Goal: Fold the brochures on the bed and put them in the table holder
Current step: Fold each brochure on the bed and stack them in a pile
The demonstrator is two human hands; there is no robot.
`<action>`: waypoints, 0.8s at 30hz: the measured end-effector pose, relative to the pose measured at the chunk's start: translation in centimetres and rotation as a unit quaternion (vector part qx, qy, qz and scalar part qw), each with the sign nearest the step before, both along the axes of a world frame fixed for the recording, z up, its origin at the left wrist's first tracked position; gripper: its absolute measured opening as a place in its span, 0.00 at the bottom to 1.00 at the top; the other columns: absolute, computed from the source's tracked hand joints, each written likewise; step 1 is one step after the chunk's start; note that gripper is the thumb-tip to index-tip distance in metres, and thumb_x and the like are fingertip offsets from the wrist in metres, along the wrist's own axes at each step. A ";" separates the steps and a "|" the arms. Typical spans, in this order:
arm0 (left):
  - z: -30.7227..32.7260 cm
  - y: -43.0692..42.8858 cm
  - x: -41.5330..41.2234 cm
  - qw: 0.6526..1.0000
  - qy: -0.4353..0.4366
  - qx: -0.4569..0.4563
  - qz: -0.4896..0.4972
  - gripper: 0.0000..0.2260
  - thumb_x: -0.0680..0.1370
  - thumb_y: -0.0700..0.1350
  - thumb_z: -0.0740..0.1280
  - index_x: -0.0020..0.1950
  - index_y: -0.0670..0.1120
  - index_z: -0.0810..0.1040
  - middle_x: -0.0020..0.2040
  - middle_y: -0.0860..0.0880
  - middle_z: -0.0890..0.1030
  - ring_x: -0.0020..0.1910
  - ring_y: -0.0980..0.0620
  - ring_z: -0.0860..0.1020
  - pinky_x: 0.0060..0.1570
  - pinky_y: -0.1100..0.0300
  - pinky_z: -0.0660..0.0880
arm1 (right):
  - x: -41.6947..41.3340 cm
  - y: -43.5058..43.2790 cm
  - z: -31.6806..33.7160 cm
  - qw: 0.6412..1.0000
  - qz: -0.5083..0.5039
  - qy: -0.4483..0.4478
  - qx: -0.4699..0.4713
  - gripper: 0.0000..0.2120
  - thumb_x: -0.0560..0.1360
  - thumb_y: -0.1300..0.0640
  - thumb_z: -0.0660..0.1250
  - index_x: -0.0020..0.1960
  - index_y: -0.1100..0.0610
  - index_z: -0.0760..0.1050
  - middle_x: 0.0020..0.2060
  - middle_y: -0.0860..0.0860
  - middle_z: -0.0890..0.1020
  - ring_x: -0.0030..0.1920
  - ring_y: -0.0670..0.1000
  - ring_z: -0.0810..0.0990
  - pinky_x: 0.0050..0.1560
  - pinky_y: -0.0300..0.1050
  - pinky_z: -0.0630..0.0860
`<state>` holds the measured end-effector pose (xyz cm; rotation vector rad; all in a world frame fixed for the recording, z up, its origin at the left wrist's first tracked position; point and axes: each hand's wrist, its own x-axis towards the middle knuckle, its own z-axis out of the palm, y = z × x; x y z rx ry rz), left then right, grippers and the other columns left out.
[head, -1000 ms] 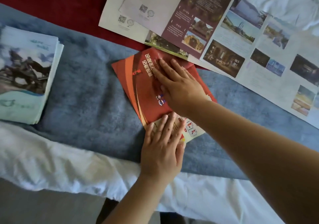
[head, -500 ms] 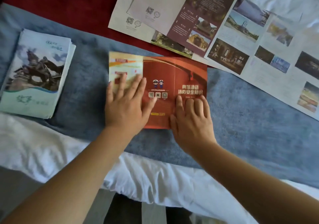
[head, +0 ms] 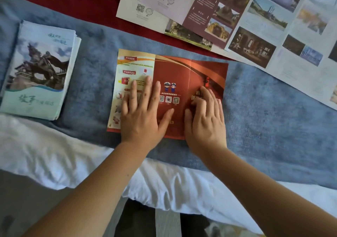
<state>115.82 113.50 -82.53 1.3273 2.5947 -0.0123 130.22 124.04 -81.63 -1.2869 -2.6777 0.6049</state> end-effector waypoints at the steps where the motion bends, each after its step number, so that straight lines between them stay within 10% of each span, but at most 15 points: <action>1: 0.2 -0.2 0.0 1.000 0.002 0.006 0.004 0.35 0.82 0.68 0.50 0.85 0.52 0.52 0.85 0.46 0.47 0.82 0.40 0.53 0.73 0.42 0.59 | -0.4 0.3 0.0 1.000 -0.010 0.004 0.006 0.08 0.81 0.55 0.62 0.56 0.59 0.73 0.70 0.60 0.72 0.72 0.63 0.69 0.75 0.63 0.62; 4: 0.5 -0.4 -1.2 1.000 0.012 0.018 0.022 0.37 0.81 0.70 0.52 0.85 0.52 0.52 0.85 0.42 0.46 0.81 0.39 0.56 0.74 0.41 0.58 | -1.1 0.8 -0.1 1.000 -0.022 0.018 0.010 0.09 0.80 0.56 0.63 0.57 0.60 0.73 0.67 0.60 0.72 0.69 0.64 0.70 0.73 0.65 0.64; 9: -0.1 0.0 -2.8 0.990 -0.046 0.089 0.102 0.41 0.80 0.71 0.54 0.84 0.45 0.54 0.84 0.41 0.52 0.83 0.43 0.51 0.80 0.41 0.50 | -1.4 0.4 -1.1 1.000 -0.010 -0.022 -0.018 0.29 0.84 0.46 0.53 0.81 0.57 0.57 0.83 0.57 0.50 0.83 0.56 0.45 0.82 0.56 0.44; 19: 1.5 1.6 -0.2 0.926 -0.285 0.220 0.111 0.36 0.80 0.58 0.64 0.83 0.45 0.57 0.84 0.47 0.56 0.83 0.54 0.50 0.81 0.51 0.43 | -1.7 0.5 -1.5 0.999 0.020 -0.037 0.002 0.31 0.85 0.44 0.47 0.84 0.57 0.52 0.83 0.57 0.50 0.83 0.56 0.45 0.82 0.55 0.43; 24: 3.4 2.7 1.2 0.862 -0.412 0.279 0.101 0.26 0.83 0.43 0.63 0.81 0.47 0.64 0.79 0.50 0.68 0.79 0.53 0.65 0.77 0.44 0.63 | -1.0 1.2 -1.4 0.998 0.046 -0.020 -0.022 0.29 0.85 0.46 0.48 0.83 0.56 0.55 0.83 0.55 0.51 0.83 0.55 0.46 0.82 0.51 0.40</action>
